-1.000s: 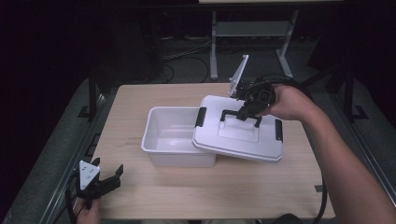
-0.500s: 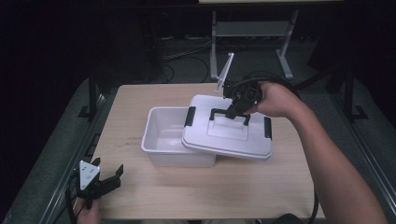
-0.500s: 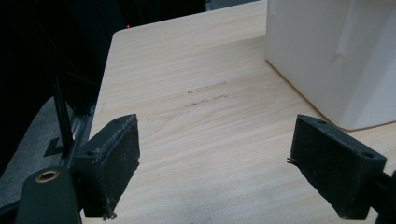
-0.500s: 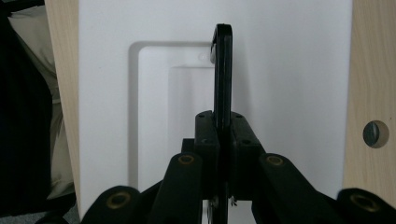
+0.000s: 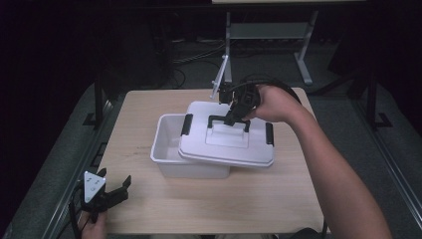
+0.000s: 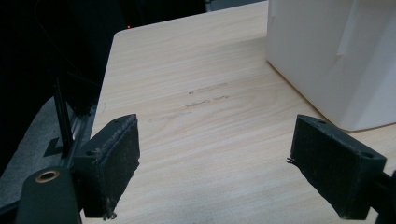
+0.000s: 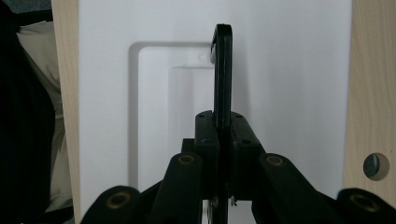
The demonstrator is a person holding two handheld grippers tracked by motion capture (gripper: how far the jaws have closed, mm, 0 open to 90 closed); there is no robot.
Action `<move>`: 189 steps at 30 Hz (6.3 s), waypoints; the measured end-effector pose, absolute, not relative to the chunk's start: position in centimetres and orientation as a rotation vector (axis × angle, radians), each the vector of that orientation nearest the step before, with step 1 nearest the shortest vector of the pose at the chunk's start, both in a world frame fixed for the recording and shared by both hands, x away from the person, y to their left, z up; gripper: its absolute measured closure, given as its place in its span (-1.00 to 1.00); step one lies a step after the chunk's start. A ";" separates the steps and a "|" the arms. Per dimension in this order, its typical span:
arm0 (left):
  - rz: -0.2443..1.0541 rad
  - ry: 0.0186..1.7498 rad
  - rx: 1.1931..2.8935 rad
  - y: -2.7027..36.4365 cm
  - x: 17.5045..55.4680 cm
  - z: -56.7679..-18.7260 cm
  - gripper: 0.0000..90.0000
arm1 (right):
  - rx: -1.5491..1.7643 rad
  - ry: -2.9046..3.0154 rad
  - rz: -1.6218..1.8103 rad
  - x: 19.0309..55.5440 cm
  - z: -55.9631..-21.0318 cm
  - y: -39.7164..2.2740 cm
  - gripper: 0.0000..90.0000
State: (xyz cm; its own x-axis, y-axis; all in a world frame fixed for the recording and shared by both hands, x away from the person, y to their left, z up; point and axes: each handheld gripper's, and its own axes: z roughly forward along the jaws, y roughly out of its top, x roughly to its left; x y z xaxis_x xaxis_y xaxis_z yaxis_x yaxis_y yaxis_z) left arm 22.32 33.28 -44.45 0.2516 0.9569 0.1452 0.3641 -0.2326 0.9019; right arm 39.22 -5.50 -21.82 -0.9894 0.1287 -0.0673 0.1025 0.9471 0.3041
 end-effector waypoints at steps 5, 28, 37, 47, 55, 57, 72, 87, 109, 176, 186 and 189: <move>0.963 1.219 1.748 33.3 22.3 -44.4 -0.67 | 0.163 3.025 0.455 39.5 -22.1 -4.4 0.87; 0.963 1.222 1.746 33.4 22.4 -44.5 -0.67 | 0.082 3.065 0.458 40.4 -23.5 0.2 0.87; 0.961 1.221 1.746 33.4 22.4 -44.5 -0.67 | 0.065 3.077 0.437 41.0 -23.9 1.9 0.87; 0.958 1.226 1.741 33.5 22.2 -44.5 -0.67 | 0.044 3.092 0.431 41.8 -25.1 3.4 0.87; 0.966 1.228 1.744 33.6 22.2 -44.5 -0.67 | 0.043 3.097 0.428 42.7 -26.0 4.3 0.87; 0.966 1.230 1.739 33.7 22.2 -44.5 -0.67 | 0.064 3.097 0.429 43.0 -26.2 4.4 0.87; 0.965 1.232 1.741 33.7 22.2 -44.5 -0.67 | 0.069 3.102 0.434 43.8 -26.8 4.7 0.87; 0.963 1.235 1.735 33.7 22.3 -44.5 -0.67 | 0.058 3.122 0.427 44.0 -27.4 5.0 0.87; 0.966 1.234 1.736 33.6 22.3 -44.4 -0.67 | 0.092 3.122 0.521 43.1 -26.3 3.4 0.69; 0.969 1.226 1.752 33.4 22.1 -44.6 -0.67 | 0.390 3.082 0.534 42.1 -26.3 -6.0 0.01; 0.975 1.224 1.750 33.3 22.1 -44.6 -0.67 | 0.428 3.075 0.529 42.0 -26.8 -7.7 -0.03; 0.972 1.224 1.752 33.4 22.1 -44.6 -0.67 | 0.443 3.073 0.534 42.0 -27.0 -8.3 -0.04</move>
